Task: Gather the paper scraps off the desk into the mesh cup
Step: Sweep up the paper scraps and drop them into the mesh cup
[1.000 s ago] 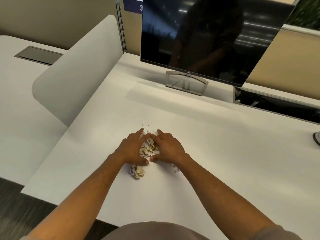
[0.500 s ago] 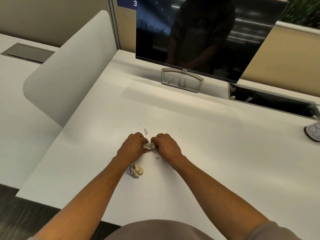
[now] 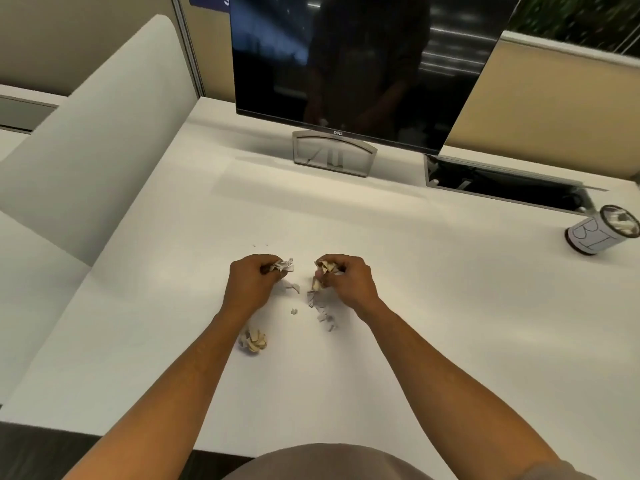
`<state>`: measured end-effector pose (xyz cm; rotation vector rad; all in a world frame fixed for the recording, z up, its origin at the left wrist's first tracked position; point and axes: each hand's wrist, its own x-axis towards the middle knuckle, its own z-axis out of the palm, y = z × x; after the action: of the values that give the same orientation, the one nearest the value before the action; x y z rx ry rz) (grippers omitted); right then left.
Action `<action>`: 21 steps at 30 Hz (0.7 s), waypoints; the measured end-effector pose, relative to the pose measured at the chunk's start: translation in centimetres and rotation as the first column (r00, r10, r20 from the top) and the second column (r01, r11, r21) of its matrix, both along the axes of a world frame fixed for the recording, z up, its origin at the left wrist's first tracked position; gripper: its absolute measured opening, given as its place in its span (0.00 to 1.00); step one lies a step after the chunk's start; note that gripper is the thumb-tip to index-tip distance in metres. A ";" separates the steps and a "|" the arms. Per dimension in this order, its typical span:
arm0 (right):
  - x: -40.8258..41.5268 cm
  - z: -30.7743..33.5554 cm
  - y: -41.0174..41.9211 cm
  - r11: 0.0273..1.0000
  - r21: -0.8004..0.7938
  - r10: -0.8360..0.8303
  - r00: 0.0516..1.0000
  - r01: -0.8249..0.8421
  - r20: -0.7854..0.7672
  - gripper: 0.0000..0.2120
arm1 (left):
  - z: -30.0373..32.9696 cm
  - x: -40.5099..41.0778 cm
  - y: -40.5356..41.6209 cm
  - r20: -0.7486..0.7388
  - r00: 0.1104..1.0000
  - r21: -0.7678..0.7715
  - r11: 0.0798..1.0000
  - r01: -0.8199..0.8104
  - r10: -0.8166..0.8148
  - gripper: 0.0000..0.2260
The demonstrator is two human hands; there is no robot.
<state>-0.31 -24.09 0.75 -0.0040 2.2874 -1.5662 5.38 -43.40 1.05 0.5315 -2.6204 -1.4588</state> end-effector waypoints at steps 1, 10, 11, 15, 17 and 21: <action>-0.1 0.1 0.7 0.999 -0.040 -0.020 1.000 0.021 0.011 0.09 | 0.4 -0.2 0.5 -0.006 1.000 0.031 1.000 -0.001 0.002 0.04; -1.0 0.9 9.0 0.950 -0.291 -0.109 0.993 0.118 0.046 0.07 | 3.0 -2.4 7.6 0.021 0.994 0.238 0.966 0.099 -0.107 0.04; -1.1 1.0 10.2 0.944 -0.302 -0.125 0.991 0.132 0.043 0.07 | 3.1 -2.6 8.7 0.023 0.993 0.237 0.965 0.111 -0.120 0.04; -1.6 1.3 15.2 0.925 -0.342 -0.159 0.986 0.164 0.041 0.07 | 3.7 -3.9 13.5 0.030 0.985 0.234 0.960 0.156 -0.167 0.04; -2.0 1.5 17.9 0.914 -0.364 -0.173 0.984 0.179 0.048 0.07 | 4.0 -4.5 16.1 0.037 0.982 0.249 0.954 0.169 -0.183 0.04; -2.9 1.7 23.1 0.893 -0.382 -0.232 0.971 0.237 0.059 0.08 | 4.3 -5.8 21.5 0.043 0.972 0.264 0.941 0.210 -0.229 0.05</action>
<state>-3.25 -0.99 2.40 0.1859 1.9878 -2.1149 -0.46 -21.89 5.36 0.3246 -2.6312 -1.9008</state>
